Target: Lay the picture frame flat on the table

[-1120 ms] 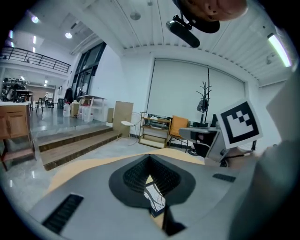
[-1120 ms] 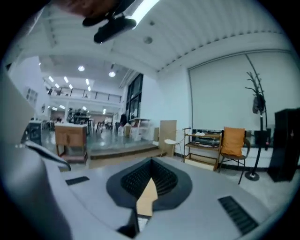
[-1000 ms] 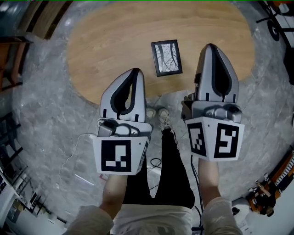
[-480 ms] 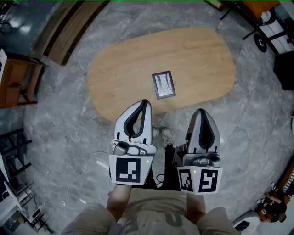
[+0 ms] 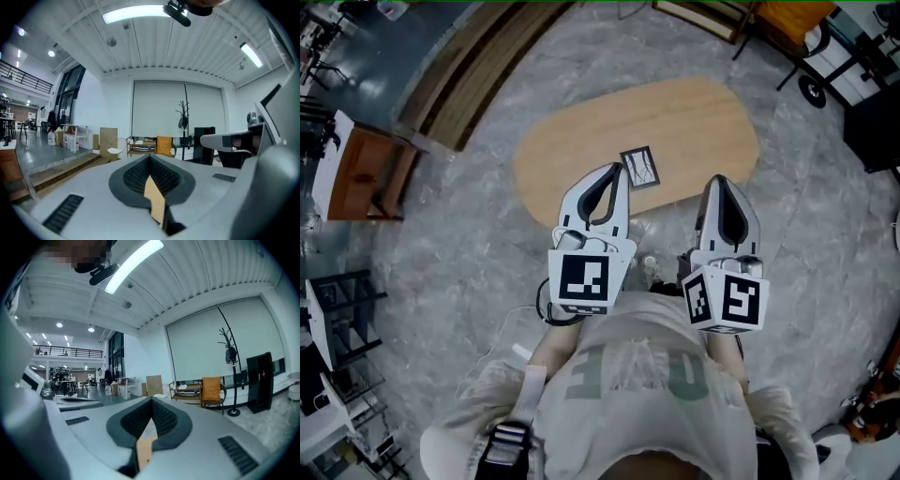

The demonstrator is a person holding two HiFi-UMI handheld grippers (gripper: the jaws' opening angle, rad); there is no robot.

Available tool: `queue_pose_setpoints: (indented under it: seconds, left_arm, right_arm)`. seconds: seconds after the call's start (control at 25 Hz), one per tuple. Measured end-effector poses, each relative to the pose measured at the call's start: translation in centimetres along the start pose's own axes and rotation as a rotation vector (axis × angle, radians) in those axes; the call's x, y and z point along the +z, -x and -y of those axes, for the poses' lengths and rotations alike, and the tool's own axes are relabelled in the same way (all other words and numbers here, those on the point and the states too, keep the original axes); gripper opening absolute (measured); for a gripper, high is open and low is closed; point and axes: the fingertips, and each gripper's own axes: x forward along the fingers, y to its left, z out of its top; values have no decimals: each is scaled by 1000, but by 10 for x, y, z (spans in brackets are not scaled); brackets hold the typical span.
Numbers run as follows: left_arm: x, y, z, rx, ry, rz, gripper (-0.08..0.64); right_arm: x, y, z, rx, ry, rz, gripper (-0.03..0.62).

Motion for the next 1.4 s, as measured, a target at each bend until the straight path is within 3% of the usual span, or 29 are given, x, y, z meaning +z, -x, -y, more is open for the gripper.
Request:
queue_pose_setpoints:
  seconds: [0.4,0.88,1.4]
  left_arm:
    - [16,27,35,-63,-35,78,9]
    - [25,25,37,-55,-46,109,9]
    - [14,27,39,-49,-42,45,9]
  right_arm:
    - [-4,42,-32,53,144,51,6]
    - [-5,38,-21,33,121,39,6]
    - [-19,40,-20,35,100,-25,6]
